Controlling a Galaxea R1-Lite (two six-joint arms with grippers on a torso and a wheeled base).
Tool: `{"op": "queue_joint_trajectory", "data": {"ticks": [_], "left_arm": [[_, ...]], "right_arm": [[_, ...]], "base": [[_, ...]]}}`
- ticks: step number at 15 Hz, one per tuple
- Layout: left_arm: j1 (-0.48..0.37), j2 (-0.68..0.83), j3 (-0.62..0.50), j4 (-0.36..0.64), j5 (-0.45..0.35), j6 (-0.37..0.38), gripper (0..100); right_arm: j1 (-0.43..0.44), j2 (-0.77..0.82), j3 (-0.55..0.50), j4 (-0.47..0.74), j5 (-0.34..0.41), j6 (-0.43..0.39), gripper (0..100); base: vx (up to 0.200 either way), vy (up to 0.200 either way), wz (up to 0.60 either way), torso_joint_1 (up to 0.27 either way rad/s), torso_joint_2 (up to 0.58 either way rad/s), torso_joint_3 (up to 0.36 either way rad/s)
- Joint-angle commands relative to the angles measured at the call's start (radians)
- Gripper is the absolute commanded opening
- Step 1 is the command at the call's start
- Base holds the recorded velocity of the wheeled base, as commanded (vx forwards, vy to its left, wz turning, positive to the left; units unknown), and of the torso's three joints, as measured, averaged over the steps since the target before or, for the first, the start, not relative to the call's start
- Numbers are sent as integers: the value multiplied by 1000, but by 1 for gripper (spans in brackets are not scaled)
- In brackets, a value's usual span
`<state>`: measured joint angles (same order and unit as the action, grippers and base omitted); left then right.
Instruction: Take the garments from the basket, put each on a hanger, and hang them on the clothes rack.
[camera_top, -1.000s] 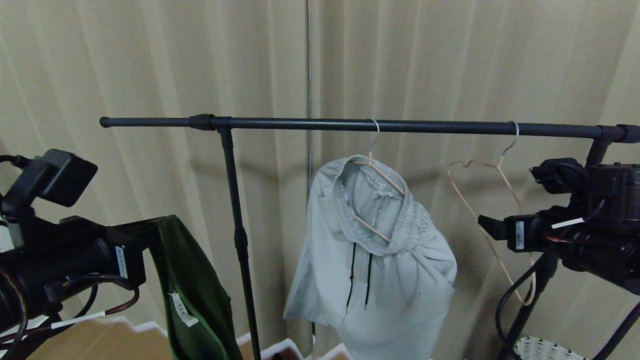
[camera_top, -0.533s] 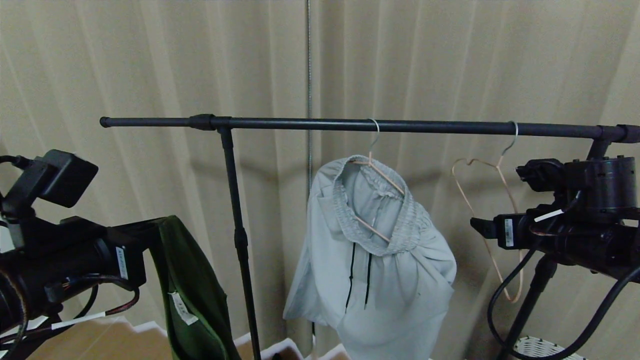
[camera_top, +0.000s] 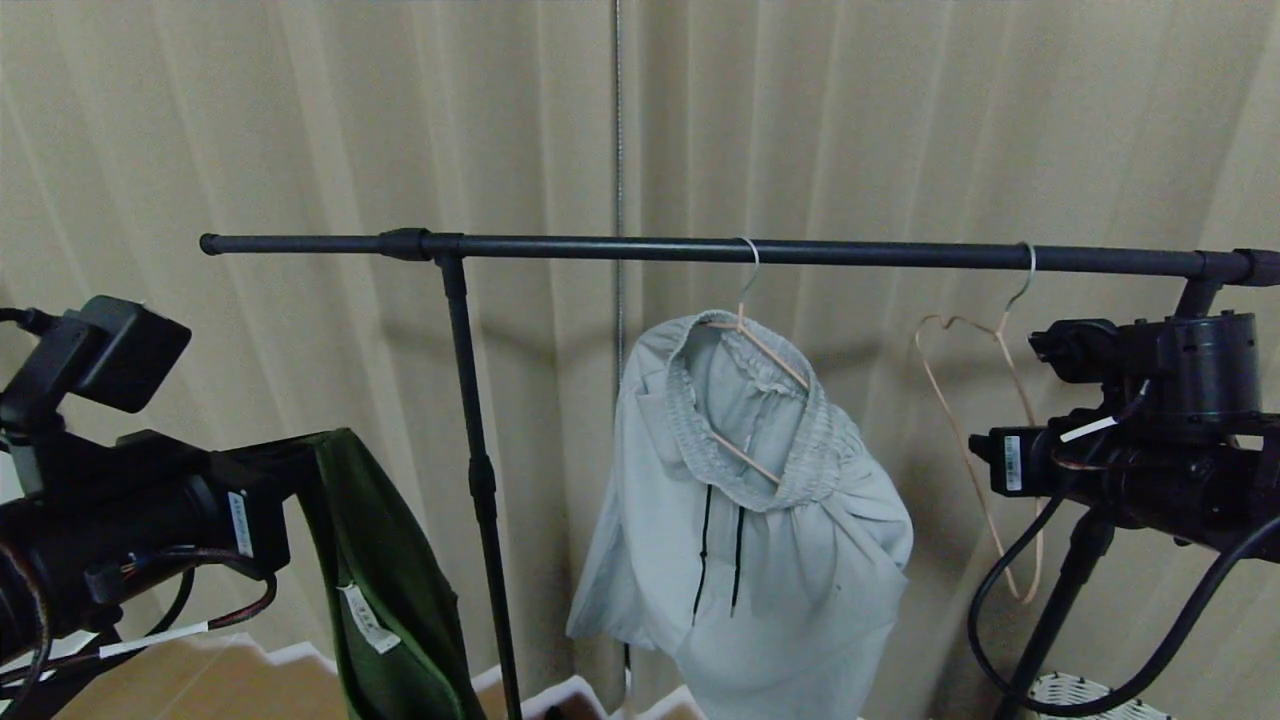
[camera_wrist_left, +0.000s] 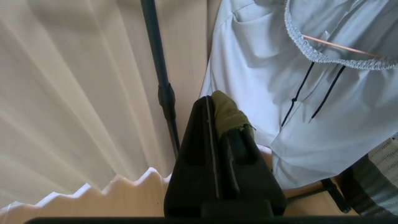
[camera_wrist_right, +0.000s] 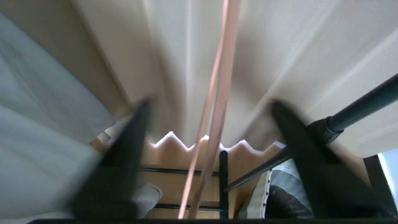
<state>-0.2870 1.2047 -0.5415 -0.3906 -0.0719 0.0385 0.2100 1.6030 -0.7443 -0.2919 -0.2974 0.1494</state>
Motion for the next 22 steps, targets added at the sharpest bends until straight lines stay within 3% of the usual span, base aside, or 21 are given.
{"op": "queue_joint_trajectory", "data": {"ticks": [1, 11, 15, 22], "left_arm": [[0, -1, 2, -1, 0, 0, 0], [0, 4, 18, -5, 0, 9, 0], [2, 27, 64, -100, 0, 23, 0], [5, 78, 115, -220, 3, 31, 0]], "right_arm": [[0, -5, 2, -1, 0, -1, 0], [2, -90, 20, -13, 23, 6, 0], [25, -215, 98, -13, 136, 4, 0], [48, -298, 180, -13, 152, 6, 0]], "base": [[0, 0, 0, 0, 0, 0], [0, 0, 0, 0, 0, 0], [0, 0, 0, 0, 0, 0], [-29, 0, 0, 0, 0, 1]]}}
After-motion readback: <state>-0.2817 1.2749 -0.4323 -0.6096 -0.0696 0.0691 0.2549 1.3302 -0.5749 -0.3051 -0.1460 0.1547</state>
